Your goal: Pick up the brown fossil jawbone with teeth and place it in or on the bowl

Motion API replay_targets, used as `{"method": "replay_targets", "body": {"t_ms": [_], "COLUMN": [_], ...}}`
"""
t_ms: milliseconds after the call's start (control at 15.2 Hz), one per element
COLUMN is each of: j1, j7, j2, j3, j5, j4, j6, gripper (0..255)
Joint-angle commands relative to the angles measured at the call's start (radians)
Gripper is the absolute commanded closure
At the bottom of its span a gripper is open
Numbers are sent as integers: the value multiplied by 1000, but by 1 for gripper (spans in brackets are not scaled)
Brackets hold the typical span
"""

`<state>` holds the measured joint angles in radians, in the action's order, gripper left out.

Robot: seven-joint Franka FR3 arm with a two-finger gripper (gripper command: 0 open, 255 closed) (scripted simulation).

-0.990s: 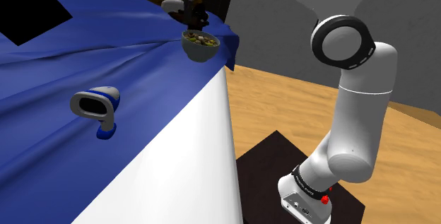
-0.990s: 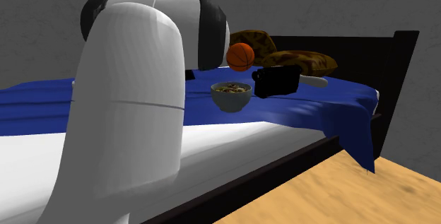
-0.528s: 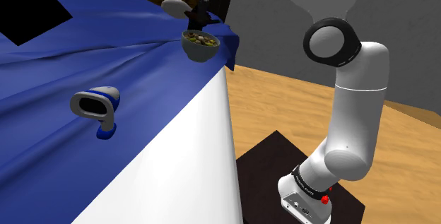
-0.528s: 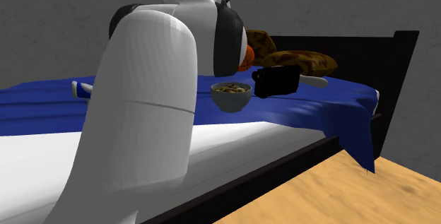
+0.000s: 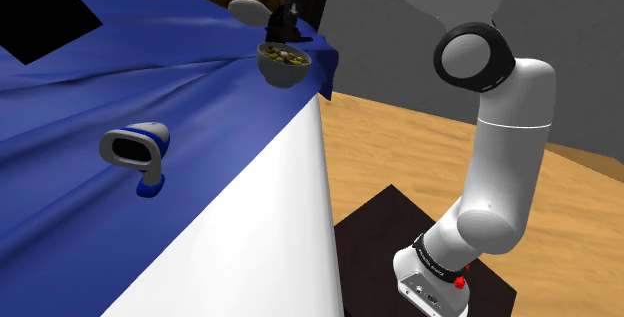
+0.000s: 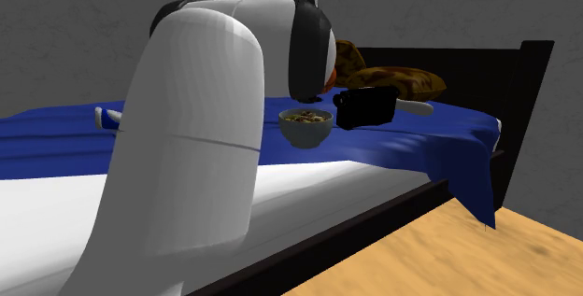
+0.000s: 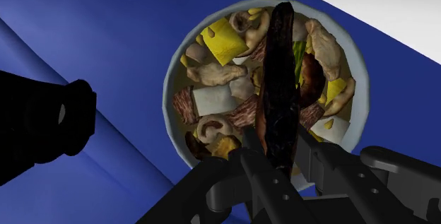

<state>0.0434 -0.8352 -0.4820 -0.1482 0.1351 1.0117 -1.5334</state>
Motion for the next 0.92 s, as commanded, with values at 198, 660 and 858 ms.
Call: {"method": "replay_targets", "body": {"t_ms": [198,660,858], "j1": [-9,-11,-11], "j7": [6,8,8], "j2": [35,41,41], "j3": [-1,-1,-1], "j5": [-4,-5,-5], "j4": [127,157,157], "j6": [-93,-116,-116], "gripper": [255,255,0]}}
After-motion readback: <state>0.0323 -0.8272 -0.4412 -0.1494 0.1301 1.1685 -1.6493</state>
